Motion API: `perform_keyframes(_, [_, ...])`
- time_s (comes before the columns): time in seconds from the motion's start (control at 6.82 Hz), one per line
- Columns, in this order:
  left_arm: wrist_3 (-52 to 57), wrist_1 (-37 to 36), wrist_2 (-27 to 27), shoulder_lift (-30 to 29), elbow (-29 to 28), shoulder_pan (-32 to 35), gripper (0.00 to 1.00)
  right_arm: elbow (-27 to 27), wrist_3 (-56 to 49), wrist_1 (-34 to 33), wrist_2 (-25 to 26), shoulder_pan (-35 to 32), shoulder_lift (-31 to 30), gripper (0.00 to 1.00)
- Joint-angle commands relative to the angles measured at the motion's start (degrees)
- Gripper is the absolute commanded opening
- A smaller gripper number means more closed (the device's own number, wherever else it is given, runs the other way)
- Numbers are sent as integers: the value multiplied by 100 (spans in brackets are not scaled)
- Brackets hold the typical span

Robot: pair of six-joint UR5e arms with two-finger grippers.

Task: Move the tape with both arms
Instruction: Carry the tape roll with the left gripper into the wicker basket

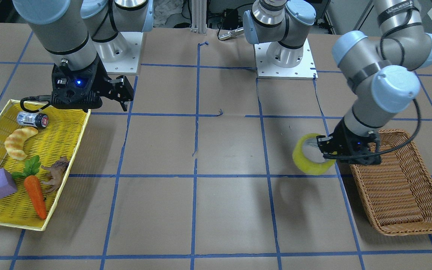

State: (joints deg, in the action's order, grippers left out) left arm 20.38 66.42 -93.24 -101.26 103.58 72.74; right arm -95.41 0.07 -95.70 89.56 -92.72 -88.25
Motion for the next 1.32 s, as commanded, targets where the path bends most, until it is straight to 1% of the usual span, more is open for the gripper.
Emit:
perform_keyframes(0.0, [1410,-5,16,-121,-74,-1153,0,22,2,-36,8,0,1,100])
perform_keyframes(0.29, [2379,-610,-28,-323,-74,-1751,0,22,2,-237,-27,0,1,100])
perform_keyframes(0.44, [2601,-1074,-11,-585,-74,-2050,0,31,2,-238,-27,0,1,100])
perform_keyframes(0.59, [2655,-1392,-2,-805,-66,-2106,0,14,2,-221,-27,0,1,100])
perform_keyframes(0.73, [2804,-1473,-10,-947,-66,-2150,0,22,2,-221,-1,0,1,100])
perform_keyframes(0.88, [2883,-1700,24,-1079,-57,-2228,38,14,2,-212,52,-18,1,100])
perform_keyframes(1.03, [2841,-1816,86,-1158,-48,-2220,92,14,2,-221,70,0,1,100])
perform_keyframes(1.17, [2805,-1817,130,-1142,-57,-2220,100,14,2,-203,53,-18,1,100])
